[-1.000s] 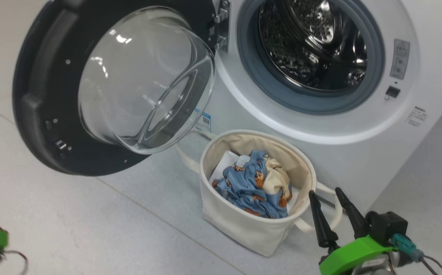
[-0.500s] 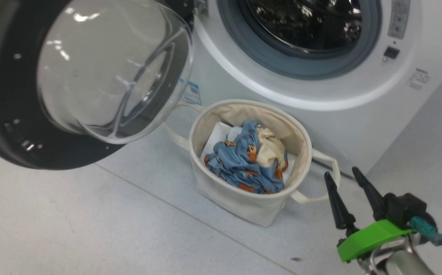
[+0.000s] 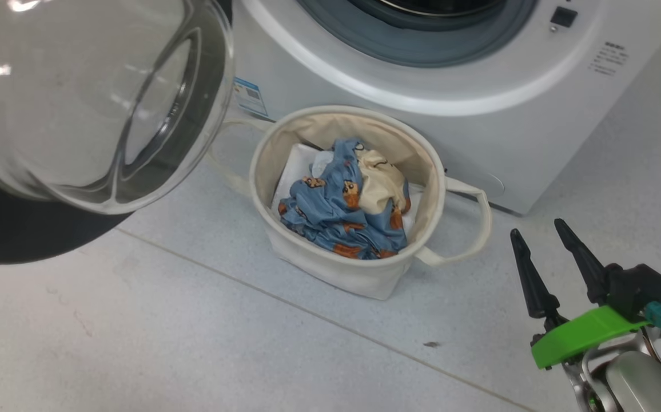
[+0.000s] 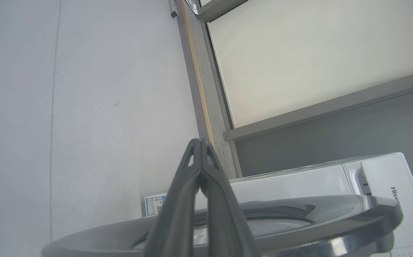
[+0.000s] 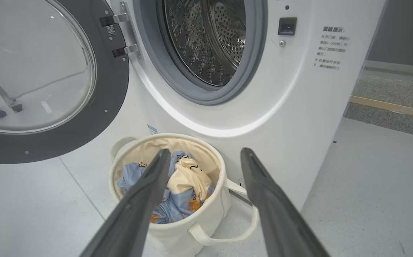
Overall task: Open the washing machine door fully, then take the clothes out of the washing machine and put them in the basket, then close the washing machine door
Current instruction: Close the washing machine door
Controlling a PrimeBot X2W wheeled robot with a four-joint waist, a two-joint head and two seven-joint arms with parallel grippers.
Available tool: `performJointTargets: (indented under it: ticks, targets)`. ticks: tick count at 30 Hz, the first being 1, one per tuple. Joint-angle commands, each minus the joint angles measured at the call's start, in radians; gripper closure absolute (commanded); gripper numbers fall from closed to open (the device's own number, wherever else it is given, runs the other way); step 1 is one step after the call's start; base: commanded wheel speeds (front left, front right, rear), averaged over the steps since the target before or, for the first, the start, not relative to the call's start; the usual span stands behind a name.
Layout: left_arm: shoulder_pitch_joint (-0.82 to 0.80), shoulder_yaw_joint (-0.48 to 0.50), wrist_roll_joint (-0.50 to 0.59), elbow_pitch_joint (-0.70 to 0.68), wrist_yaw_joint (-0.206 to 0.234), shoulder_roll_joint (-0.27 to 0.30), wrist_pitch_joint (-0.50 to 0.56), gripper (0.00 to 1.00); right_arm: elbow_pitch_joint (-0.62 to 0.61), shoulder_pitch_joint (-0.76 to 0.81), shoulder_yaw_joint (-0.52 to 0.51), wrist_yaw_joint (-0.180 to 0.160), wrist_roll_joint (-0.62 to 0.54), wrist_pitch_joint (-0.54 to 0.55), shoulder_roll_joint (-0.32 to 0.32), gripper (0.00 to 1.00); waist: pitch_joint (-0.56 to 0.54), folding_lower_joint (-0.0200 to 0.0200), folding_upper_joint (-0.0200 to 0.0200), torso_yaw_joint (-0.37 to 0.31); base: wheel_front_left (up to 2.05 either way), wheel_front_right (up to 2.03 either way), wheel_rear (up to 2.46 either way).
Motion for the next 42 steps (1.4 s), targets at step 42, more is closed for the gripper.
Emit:
performJointTargets:
  ticks: [42]
  targets:
    - [0.478,-0.478,0.155,-0.874,-0.061,-0.332,0.232,1.0,0.049,0.037,0.039,0.001,0.006,-0.012,0.145,0.0,-0.251,-0.0001,0.0,-0.065,0.0,0.0,0.0]
